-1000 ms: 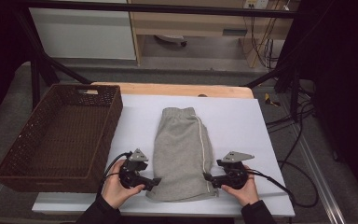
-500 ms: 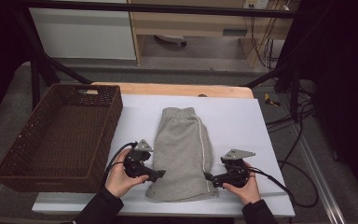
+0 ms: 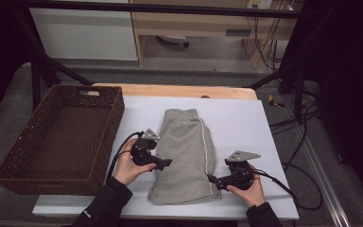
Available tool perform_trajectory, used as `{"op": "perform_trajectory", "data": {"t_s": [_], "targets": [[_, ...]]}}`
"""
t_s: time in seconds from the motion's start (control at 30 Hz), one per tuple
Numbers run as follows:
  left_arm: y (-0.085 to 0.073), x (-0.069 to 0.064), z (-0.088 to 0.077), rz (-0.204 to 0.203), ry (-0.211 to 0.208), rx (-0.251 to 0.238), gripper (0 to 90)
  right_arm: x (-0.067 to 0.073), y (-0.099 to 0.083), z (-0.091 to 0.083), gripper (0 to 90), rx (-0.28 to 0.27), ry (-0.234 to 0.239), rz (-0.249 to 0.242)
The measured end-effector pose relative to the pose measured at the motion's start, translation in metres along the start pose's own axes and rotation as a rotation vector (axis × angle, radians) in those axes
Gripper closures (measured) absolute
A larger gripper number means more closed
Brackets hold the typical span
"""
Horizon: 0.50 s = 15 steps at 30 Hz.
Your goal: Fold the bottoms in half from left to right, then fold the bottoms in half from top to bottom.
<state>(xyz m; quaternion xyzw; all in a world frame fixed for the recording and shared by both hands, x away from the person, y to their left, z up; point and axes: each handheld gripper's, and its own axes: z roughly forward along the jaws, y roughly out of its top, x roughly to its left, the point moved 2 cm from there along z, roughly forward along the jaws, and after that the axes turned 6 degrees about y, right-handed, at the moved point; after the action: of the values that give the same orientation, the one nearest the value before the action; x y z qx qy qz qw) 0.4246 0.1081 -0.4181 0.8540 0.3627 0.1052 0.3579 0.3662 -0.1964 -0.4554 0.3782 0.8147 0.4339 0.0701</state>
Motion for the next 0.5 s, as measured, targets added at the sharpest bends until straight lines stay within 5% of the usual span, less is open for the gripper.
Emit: {"op": "perform_trajectory", "data": {"t_s": [0.5], "targets": [[0.027, 0.024, 0.014, -0.041, 0.051, -0.009, 7.9, 0.0, 0.0, -0.001, 2.1, 0.014, -0.002, 0.003]]}}
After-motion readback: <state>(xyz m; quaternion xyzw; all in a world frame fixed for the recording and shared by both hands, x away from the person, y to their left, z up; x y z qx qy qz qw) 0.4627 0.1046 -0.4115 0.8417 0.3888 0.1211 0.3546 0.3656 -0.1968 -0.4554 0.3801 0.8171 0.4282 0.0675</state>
